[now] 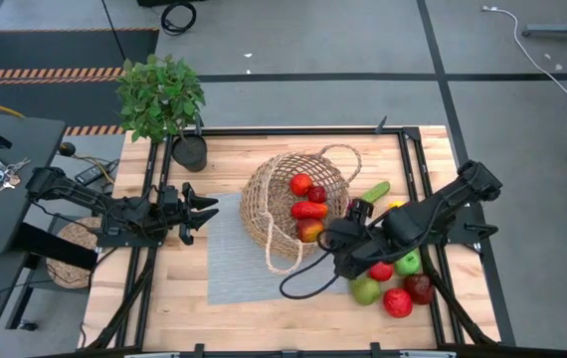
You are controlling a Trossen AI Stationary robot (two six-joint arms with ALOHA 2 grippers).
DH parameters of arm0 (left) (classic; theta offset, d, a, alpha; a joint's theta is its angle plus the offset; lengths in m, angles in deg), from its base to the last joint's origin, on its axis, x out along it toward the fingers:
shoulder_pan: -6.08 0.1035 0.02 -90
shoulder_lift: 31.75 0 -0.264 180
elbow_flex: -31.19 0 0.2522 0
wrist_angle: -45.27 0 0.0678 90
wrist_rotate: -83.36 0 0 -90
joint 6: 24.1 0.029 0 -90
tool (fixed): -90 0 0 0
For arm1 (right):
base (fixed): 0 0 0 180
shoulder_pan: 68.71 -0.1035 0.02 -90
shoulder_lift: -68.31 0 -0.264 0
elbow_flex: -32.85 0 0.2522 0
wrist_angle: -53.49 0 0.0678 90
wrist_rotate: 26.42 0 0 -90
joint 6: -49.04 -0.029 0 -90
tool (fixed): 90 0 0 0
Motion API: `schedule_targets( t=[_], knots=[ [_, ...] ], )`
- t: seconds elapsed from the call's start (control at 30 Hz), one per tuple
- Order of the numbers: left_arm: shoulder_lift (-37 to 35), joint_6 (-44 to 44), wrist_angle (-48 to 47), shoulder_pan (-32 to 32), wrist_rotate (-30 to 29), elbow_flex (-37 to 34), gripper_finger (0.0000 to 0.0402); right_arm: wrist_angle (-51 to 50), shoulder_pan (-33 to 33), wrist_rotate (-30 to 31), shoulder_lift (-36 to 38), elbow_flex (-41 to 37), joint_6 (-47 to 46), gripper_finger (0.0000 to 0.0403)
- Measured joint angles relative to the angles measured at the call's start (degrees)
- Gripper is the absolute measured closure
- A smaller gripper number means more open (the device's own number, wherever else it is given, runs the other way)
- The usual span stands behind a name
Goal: Build produce basket
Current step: Put the red apple into the brown basket
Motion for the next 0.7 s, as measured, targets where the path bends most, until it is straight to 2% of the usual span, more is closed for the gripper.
schedule_targets(
  t=[0.17,0.43,0.7],
  knots=[
    [0.01,-0.02,-0.02,-0.01,0.00,-0.02,0.0241,1.52,0.36,5.22,0.02,4.23,6.70,0.0049],
    [0.02,-0.02,0.00,0.00,0.00,-0.02,0.0241,2.56,3.80,8.66,0.03,11.35,15.46,0.0049],
    [0.00,-0.02,0.00,-0.01,0.00,0.00,0.0241,14.12,8.69,17.62,0.11,15.05,25.37,0.0049]
  ],
)
